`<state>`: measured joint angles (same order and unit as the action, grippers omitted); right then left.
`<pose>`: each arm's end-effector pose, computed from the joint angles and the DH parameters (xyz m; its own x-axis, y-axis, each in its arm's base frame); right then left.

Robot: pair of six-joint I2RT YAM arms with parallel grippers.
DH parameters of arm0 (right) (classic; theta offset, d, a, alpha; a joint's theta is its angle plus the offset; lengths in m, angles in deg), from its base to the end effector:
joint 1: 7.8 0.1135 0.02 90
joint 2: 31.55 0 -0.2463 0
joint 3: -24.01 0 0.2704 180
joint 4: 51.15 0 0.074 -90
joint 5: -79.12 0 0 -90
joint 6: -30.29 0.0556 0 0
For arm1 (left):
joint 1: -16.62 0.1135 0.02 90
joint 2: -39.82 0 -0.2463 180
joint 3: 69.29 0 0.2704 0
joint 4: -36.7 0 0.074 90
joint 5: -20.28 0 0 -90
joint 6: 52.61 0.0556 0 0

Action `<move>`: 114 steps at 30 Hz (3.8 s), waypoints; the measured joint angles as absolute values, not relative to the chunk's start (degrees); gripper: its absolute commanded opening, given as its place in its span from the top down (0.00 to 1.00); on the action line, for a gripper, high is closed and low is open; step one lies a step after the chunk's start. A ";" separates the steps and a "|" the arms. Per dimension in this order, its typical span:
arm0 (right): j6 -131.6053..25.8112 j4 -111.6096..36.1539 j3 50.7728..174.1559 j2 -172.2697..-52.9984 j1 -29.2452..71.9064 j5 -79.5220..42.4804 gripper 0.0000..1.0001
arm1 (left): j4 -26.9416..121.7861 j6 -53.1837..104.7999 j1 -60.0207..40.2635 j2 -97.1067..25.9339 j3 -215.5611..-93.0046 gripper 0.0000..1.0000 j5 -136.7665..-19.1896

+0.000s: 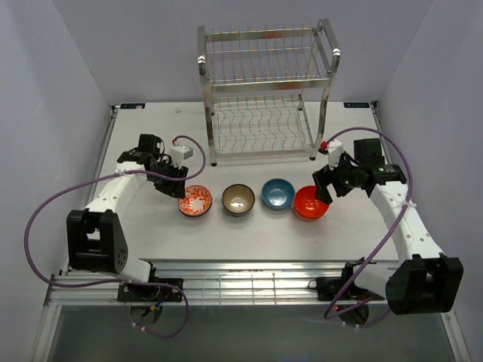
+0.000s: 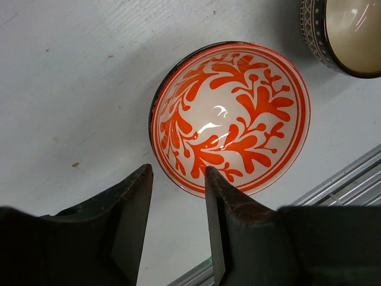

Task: Load the bowls into the dish rack

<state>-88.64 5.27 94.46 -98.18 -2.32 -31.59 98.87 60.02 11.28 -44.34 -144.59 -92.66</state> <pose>0.2655 0.0452 0.2575 -0.5455 -0.5069 -0.6675 -0.6478 0.7603 -0.0479 0.2995 -0.0498 0.1985 -0.7876 0.4295 -0.4419 0.5578 0.8016 -0.2151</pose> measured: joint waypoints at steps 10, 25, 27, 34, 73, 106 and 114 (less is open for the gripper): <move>-87.96 5.18 94.46 -98.14 -2.26 -30.56 0.06 | 98.89 58.91 10.86 -44.49 -144.48 0.38 -93.27; -87.09 5.10 94.46 -98.16 -2.26 -30.50 0.06 | 98.02 57.59 10.03 -47.47 -144.44 0.55 -90.10; -87.07 5.05 94.46 -98.21 -2.26 -30.50 0.06 | 97.71 57.44 9.97 -48.10 -144.40 0.56 -89.46; -87.09 5.03 94.46 -98.29 -2.23 -30.47 0.06 | 97.03 57.00 9.66 -49.08 -144.40 0.65 -88.39; -82.50 3.15 100.53 -100.83 0.15 -38.80 0.05 | 102.30 52.55 7.76 -50.09 -152.46 1.00 -86.56; -33.52 -28.98 101.01 -117.57 16.72 -52.18 0.10 | 107.65 48.26 7.76 -48.27 -166.58 1.00 -94.05; -33.14 -24.50 111.24 -123.14 26.86 -39.04 0.03 | 107.74 47.74 6.91 -48.25 -166.38 1.00 -94.27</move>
<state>-33.14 -24.50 111.24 -123.14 26.86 -39.04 107.74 47.74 6.91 -48.25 -166.38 -94.27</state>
